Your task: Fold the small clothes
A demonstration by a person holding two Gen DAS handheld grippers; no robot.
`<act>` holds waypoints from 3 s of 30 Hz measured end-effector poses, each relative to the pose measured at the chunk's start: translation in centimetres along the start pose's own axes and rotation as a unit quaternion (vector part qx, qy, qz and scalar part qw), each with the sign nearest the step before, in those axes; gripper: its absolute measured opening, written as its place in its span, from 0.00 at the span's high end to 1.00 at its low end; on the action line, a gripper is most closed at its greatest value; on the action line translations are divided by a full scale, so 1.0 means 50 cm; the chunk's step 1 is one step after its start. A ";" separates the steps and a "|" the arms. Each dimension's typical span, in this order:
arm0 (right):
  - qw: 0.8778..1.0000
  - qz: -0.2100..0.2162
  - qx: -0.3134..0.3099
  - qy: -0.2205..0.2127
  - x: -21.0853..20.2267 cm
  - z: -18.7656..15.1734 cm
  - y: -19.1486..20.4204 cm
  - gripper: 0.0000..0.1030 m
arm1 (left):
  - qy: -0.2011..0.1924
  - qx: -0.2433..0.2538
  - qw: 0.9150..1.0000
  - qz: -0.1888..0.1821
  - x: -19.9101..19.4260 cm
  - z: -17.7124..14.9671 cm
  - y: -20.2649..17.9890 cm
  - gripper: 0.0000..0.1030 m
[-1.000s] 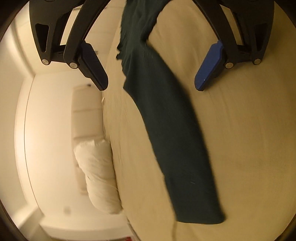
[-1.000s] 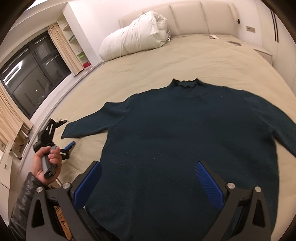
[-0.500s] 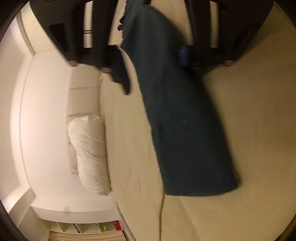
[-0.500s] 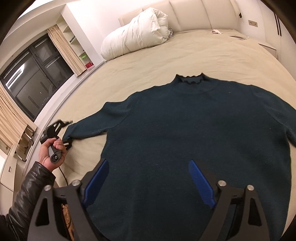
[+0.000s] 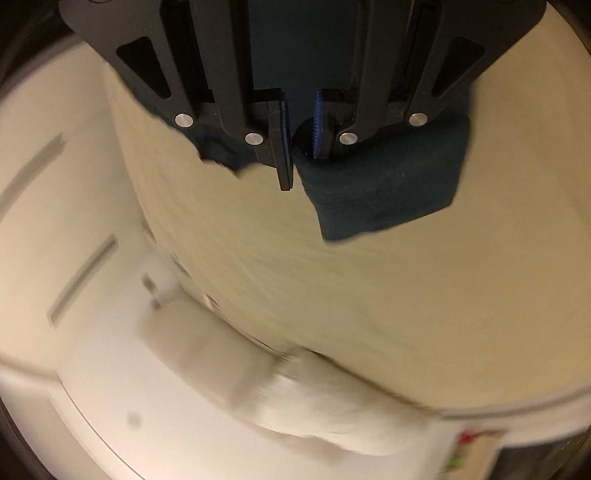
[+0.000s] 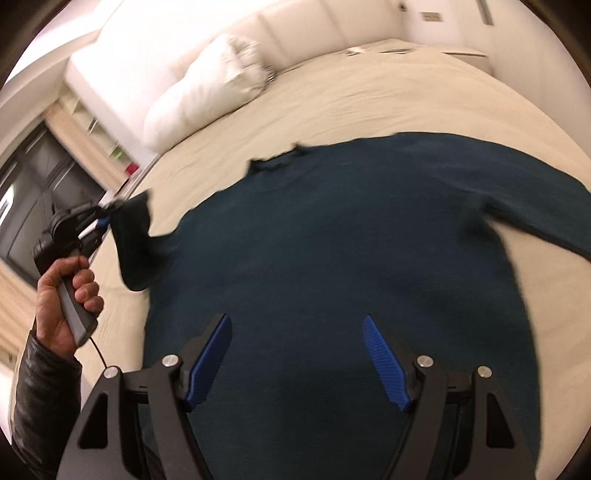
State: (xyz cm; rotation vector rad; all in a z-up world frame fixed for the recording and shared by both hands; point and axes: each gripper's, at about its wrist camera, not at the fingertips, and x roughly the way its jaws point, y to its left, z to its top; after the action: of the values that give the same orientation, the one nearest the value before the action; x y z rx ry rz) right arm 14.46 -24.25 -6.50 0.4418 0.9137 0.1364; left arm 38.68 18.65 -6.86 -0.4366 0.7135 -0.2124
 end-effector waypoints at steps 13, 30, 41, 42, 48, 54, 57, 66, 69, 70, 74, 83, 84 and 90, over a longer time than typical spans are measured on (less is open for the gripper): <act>0.993 -0.041 0.104 -0.034 -0.036 0.067 -0.233 0.18 | 0.172 0.283 0.943 0.031 0.294 -0.327 -0.350 0.91; 0.988 -0.102 -0.116 -0.012 0.163 0.189 0.020 0.12 | 0.097 0.136 0.986 -0.003 -0.015 -0.241 -0.097 0.91; 0.866 -0.239 -0.438 -0.038 0.324 0.125 0.244 0.12 | 0.128 0.009 0.992 -0.001 0.068 -0.209 0.081 0.91; 0.857 -0.245 -0.452 -0.033 0.339 0.119 0.246 0.13 | 0.126 0.006 0.992 -0.007 0.072 -0.209 0.091 0.91; 0.851 -0.242 -0.466 -0.025 0.400 0.123 0.241 0.42 | 0.117 -0.007 0.992 -0.038 0.071 -0.210 0.129 0.91; 0.952 -0.181 -0.246 -0.010 0.339 0.226 0.110 0.84 | 0.112 -0.024 0.993 -0.040 0.055 -0.206 0.146 0.91; 0.990 -0.124 -0.071 -0.018 0.281 0.258 -0.011 0.88 | 0.116 -0.028 0.992 -0.034 0.035 -0.204 0.146 0.91; 0.988 -0.034 0.144 -0.039 0.197 0.220 -0.185 0.84 | 0.113 -0.022 0.993 0.000 0.014 -0.187 0.137 0.91; 0.988 -0.013 0.149 -0.040 0.188 0.218 -0.172 0.53 | 0.111 -0.009 0.994 0.008 0.014 -0.189 0.131 0.91; 0.987 0.001 0.153 -0.040 0.190 0.224 -0.167 0.40 | 0.111 -0.002 0.994 0.010 0.013 -0.191 0.129 0.91; 0.990 -0.001 0.134 -0.043 0.221 0.267 -0.141 0.37 | 0.112 -0.001 0.994 0.003 0.014 -0.193 0.135 0.91; 0.983 0.017 0.182 -0.020 0.233 0.258 -0.214 0.91 | 0.116 -0.076 0.988 -0.066 0.028 -0.193 0.206 0.91; 0.982 0.018 0.188 -0.022 0.226 0.250 -0.214 0.91 | 0.115 -0.078 0.988 -0.066 0.026 -0.193 0.209 0.91; 0.983 0.004 0.183 0.000 0.217 0.222 -0.183 0.91 | 0.106 -0.106 0.987 -0.064 0.015 -0.187 0.242 0.91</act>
State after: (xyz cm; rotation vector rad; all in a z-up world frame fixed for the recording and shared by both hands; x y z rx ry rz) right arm 29.19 -32.72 -12.49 0.7866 0.9382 -0.0256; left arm 33.45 26.22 -19.11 -0.6712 0.9215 -0.3080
